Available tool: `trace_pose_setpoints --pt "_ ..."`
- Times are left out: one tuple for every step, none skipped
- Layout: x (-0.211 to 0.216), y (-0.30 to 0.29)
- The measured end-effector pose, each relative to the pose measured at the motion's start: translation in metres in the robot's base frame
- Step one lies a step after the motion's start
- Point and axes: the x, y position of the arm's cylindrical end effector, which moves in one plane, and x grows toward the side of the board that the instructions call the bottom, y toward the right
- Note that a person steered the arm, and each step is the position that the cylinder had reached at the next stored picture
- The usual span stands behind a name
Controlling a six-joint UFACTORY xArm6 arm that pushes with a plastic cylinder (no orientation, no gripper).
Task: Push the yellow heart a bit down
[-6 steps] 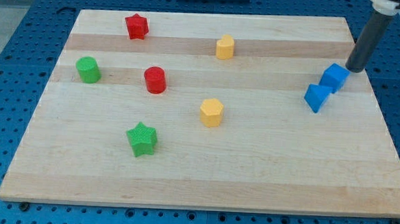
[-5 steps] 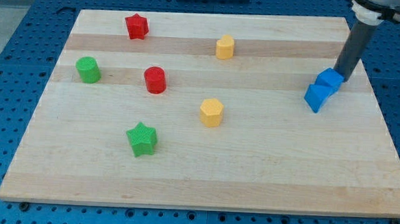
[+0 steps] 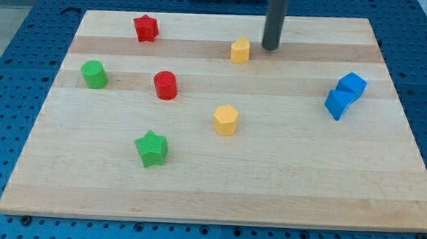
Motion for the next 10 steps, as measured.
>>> trace_pose_setpoints --pt "-0.029 0.000" --pt "-0.035 -0.027" --pt "-0.035 -0.038" --pt "-0.030 -0.049" --pt "-0.011 -0.056" --pt "0.007 -0.061" --pt "0.024 -0.064" --pt "0.045 -0.070" --pt "0.048 -0.072" --pt "0.001 -0.072"
